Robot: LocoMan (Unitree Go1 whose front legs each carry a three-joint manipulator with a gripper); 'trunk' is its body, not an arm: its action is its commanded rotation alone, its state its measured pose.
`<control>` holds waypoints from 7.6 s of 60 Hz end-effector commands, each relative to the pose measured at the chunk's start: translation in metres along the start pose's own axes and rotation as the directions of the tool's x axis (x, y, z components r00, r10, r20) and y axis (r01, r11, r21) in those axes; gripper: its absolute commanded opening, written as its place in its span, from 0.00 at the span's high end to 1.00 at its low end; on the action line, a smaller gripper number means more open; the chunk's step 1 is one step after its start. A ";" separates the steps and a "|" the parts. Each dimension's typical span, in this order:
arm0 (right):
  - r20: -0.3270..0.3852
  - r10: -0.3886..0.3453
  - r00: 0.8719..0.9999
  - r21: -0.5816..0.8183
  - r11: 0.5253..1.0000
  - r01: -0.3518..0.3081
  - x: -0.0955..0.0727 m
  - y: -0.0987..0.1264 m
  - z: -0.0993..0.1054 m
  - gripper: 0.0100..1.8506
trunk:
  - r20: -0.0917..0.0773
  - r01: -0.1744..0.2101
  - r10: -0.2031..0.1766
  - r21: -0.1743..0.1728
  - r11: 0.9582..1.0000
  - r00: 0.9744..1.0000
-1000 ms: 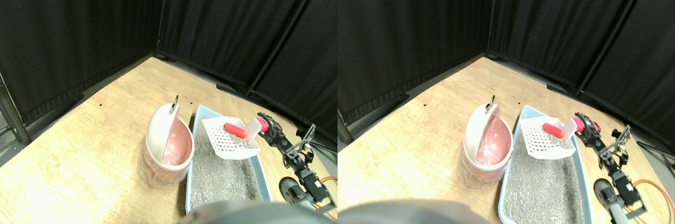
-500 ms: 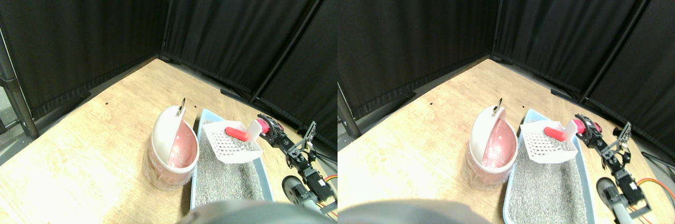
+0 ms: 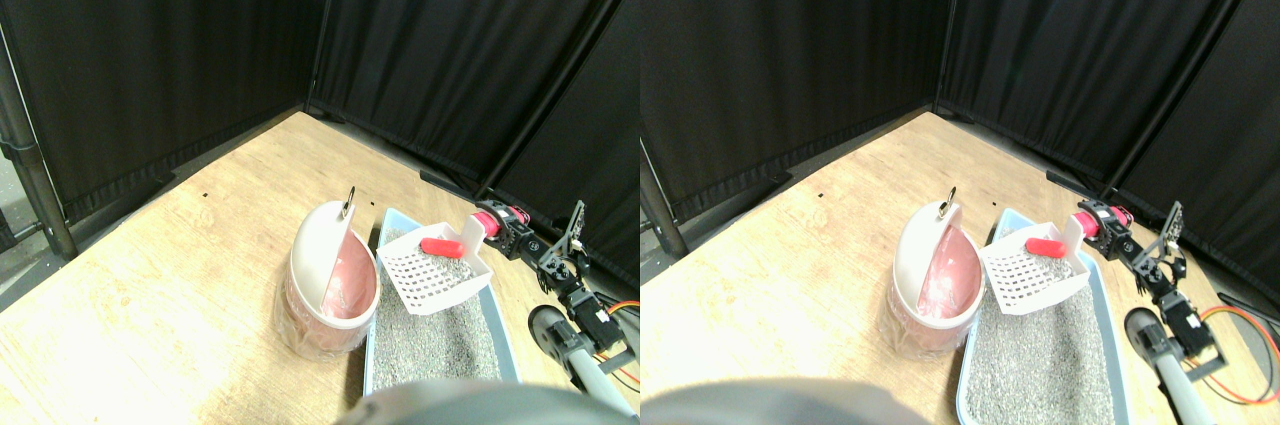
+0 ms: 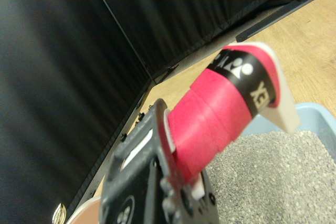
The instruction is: Scoop (unimanual)
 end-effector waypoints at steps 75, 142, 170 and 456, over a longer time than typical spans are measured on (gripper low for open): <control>0.006 -0.036 0.999 -0.309 0.950 0.036 0.003 0.030 0.027 0.98 | -0.025 -0.022 0.023 0.014 1.000 0.999; 0.093 -0.028 0.995 -0.377 0.924 0.061 0.014 0.043 0.026 0.98 | -0.031 -0.027 0.028 0.014 1.000 0.999; 0.158 -0.055 0.986 -0.341 0.934 0.107 0.009 0.034 0.036 0.98 | -0.030 -0.017 0.017 0.012 1.000 0.999; 0.047 -0.494 0.868 0.319 0.831 0.456 -0.109 -0.089 -0.106 0.98 | -0.073 0.260 -0.252 0.144 0.955 0.965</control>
